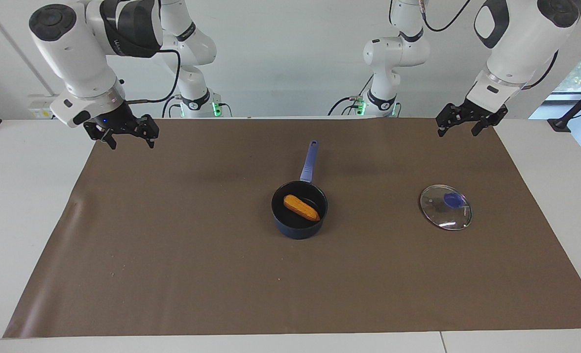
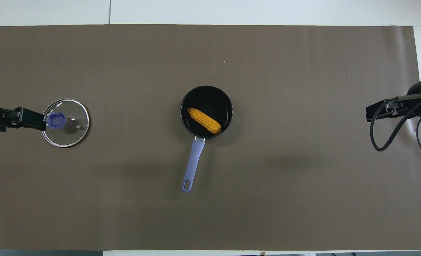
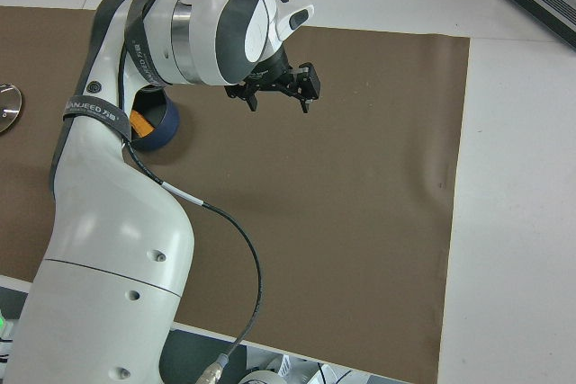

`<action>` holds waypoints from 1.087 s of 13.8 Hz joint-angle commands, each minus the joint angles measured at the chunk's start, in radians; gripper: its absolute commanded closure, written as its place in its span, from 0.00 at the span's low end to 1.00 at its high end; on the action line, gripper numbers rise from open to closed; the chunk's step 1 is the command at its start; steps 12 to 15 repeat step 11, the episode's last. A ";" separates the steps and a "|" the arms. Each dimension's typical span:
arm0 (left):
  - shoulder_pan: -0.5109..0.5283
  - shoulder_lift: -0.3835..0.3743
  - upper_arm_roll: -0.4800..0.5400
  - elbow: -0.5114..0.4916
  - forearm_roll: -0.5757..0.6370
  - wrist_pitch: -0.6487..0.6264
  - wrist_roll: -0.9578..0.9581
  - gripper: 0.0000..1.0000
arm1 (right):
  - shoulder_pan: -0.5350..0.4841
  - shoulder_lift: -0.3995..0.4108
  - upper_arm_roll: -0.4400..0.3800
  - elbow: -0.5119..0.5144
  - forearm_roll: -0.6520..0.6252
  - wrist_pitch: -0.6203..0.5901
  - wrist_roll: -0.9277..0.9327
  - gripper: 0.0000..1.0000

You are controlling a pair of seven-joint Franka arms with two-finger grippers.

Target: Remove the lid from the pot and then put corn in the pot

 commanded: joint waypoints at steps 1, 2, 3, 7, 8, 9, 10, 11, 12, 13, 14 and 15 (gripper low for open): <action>-0.011 -0.009 0.005 -0.015 -0.014 0.021 -0.011 0.00 | -0.017 -0.018 0.005 -0.002 0.003 -0.013 -0.014 0.00; -0.011 -0.009 0.005 -0.015 -0.014 0.023 -0.011 0.00 | -0.017 -0.016 0.005 0.000 0.005 -0.011 -0.016 0.00; -0.014 -0.009 0.005 -0.016 -0.014 0.026 -0.011 0.00 | -0.018 -0.016 0.005 0.001 0.005 -0.011 -0.016 0.00; -0.014 -0.011 0.004 -0.022 -0.020 0.026 -0.011 0.00 | -0.017 -0.018 0.005 0.000 0.005 -0.003 -0.013 0.00; -0.014 -0.011 0.004 -0.024 -0.020 0.026 -0.011 0.00 | -0.015 -0.016 0.005 0.001 0.005 -0.002 -0.013 0.00; -0.014 -0.011 0.004 -0.024 -0.020 0.026 -0.011 0.00 | -0.013 -0.016 0.010 0.010 0.005 -0.014 -0.013 0.00; -0.014 -0.011 0.004 -0.022 -0.020 0.025 -0.011 0.00 | -0.013 -0.018 0.010 0.021 0.005 -0.032 -0.013 0.00; -0.014 -0.011 0.004 -0.022 -0.020 0.025 -0.011 0.00 | -0.015 -0.018 0.008 0.030 0.005 -0.052 -0.014 0.00; -0.014 -0.011 0.004 -0.022 -0.020 0.025 -0.011 0.00 | -0.015 -0.018 0.008 0.030 0.005 -0.052 -0.014 0.00; -0.014 -0.011 0.004 -0.022 -0.020 0.025 -0.011 0.00 | -0.015 -0.018 0.008 0.030 0.005 -0.052 -0.014 0.00; -0.014 -0.011 0.004 -0.022 -0.020 0.025 -0.011 0.00 | -0.015 -0.018 0.008 0.030 0.005 -0.052 -0.014 0.00; -0.014 -0.011 0.004 -0.022 -0.020 0.025 -0.011 0.00 | -0.015 -0.018 0.008 0.030 0.005 -0.052 -0.014 0.00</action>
